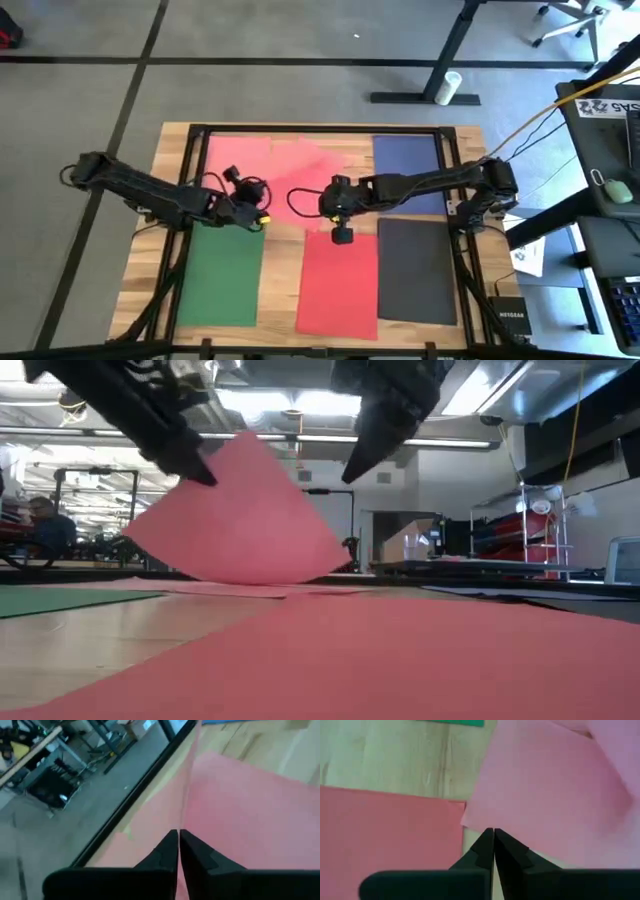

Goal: Organize paper
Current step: Stack the pink paper on top of the pink paper

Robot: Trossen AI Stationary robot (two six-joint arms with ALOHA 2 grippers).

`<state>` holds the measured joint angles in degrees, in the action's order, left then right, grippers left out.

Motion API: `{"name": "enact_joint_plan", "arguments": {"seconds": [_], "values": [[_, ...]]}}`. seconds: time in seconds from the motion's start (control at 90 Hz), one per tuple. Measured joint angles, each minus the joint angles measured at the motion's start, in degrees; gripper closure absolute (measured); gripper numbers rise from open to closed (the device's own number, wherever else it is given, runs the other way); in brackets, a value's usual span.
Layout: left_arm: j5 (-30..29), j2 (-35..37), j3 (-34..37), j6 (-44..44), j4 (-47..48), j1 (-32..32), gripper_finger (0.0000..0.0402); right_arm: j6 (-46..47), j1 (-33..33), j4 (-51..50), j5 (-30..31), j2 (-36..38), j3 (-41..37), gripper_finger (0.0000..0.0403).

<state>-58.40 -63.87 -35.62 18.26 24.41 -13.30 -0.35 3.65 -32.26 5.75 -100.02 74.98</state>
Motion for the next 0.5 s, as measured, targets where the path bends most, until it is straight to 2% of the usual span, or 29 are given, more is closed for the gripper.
{"name": "enact_joint_plan", "arguments": {"seconds": [0.156, 0.356, 0.5], "values": [[-1.5, 0.7, 0.0, 8.8, 8.2, -2.9, 0.0401, 0.0, -1.5, 9.4, 0.3, -3.2, -3.1, 0.0403], [-3.2, 0.6, 0.0, 16.7, 14.9, -5.0, 0.0401, 0.0, -3.1, 16.7, -2.4, -11.8, -3.5, 0.0403], [-3.3, 0.6, 0.0, 19.8, 17.3, -5.3, 0.0401, 0.1, -3.8, 16.8, -3.8, -16.2, -3.5, 0.0403]]}}
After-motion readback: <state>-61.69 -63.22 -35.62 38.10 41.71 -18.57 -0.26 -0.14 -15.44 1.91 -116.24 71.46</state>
